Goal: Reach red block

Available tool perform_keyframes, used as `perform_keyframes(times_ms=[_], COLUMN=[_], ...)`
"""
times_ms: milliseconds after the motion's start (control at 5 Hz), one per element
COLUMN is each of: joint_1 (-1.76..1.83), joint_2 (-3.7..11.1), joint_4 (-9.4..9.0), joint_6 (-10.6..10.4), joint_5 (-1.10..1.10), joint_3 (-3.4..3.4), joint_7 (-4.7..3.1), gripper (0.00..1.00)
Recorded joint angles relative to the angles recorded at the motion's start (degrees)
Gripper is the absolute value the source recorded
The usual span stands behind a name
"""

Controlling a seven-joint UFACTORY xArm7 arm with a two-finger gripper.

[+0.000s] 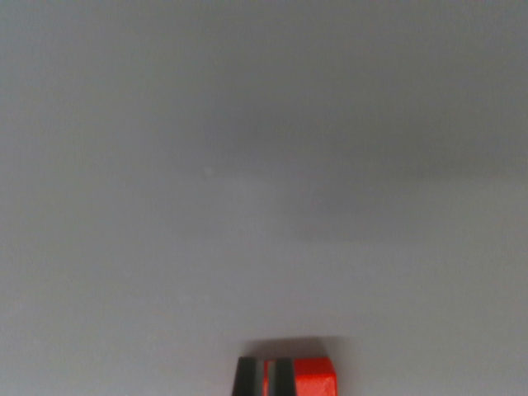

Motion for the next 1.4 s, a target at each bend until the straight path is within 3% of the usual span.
perform_keyframes(times_ms=[200,400,600,800,1000,1200,1400], joint_1=[0.00,-0.12,-0.12,-0.24,-0.24,-0.35,-0.35], joint_2=[0.00,0.14,0.14,0.28,0.28,0.41,0.41], joint_4=[0.00,-2.17,-2.17,-4.21,-4.21,-6.10,-6.10], joint_6=[0.00,-2.35,-2.35,-4.57,-4.57,-6.62,-6.62], joint_5=[0.00,-0.11,-0.11,-0.21,-0.21,-0.31,-0.31], joint_3=[0.00,-0.11,-0.11,-0.21,-0.21,-0.30,-0.30], joint_7=[0.00,0.02,0.02,0.04,0.04,0.06,0.06], gripper=[0.00,0.00,0.00,0.00,0.00,0.00,0.00])
